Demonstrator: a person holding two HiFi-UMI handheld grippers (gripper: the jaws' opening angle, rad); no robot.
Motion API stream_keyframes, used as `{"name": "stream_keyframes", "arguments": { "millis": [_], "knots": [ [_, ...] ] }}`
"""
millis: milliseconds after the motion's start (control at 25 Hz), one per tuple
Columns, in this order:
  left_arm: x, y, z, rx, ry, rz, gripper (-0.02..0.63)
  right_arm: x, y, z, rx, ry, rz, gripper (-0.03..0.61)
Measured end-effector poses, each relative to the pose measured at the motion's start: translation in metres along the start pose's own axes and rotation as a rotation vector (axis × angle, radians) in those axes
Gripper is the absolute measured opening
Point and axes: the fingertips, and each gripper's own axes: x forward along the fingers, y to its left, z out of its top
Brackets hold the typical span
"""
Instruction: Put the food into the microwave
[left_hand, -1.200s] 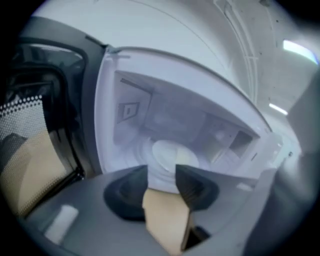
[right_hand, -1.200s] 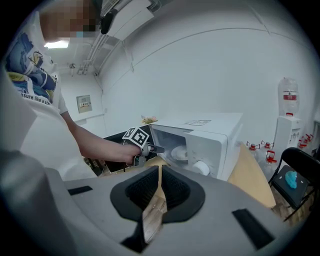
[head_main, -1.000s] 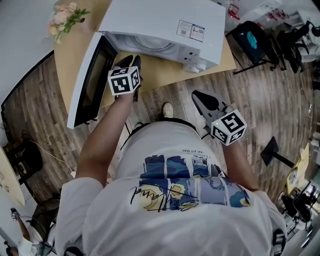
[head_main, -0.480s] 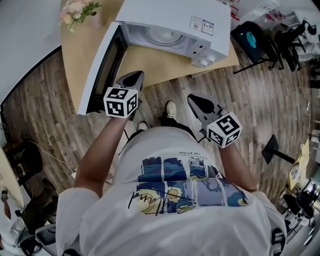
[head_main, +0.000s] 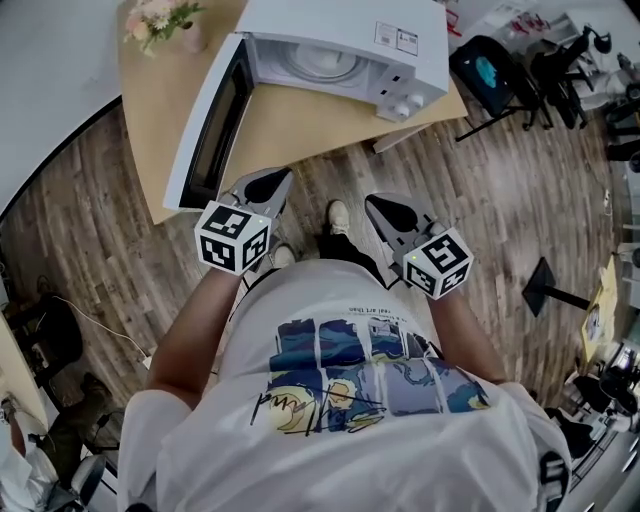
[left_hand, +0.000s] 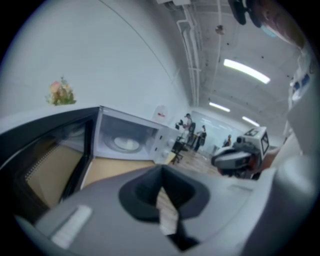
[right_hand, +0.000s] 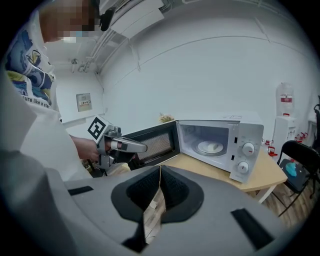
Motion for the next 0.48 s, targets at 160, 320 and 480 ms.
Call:
{"name": "stream_keyframes", "arguments": {
  "millis": [160, 320, 480],
  "knots": [
    [-0.023, -0.010, -0.005, 0.006, -0.006, -0.016, 0.009, -0.003, 0.018, -0.004, -0.005, -0.002, -0.011, 0.009],
    [-0.042, -0.016, -0.011, 0.010, -0.007, -0.024, 0.009, -0.005, 0.032, -0.006, -0.012, -0.005, -0.017, 0.008],
    [-0.057, -0.016, -0.017, 0.006, -0.017, -0.025, 0.009, -0.005, 0.045, -0.009, -0.021, -0.001, -0.019, 0.008]
  ]
}}
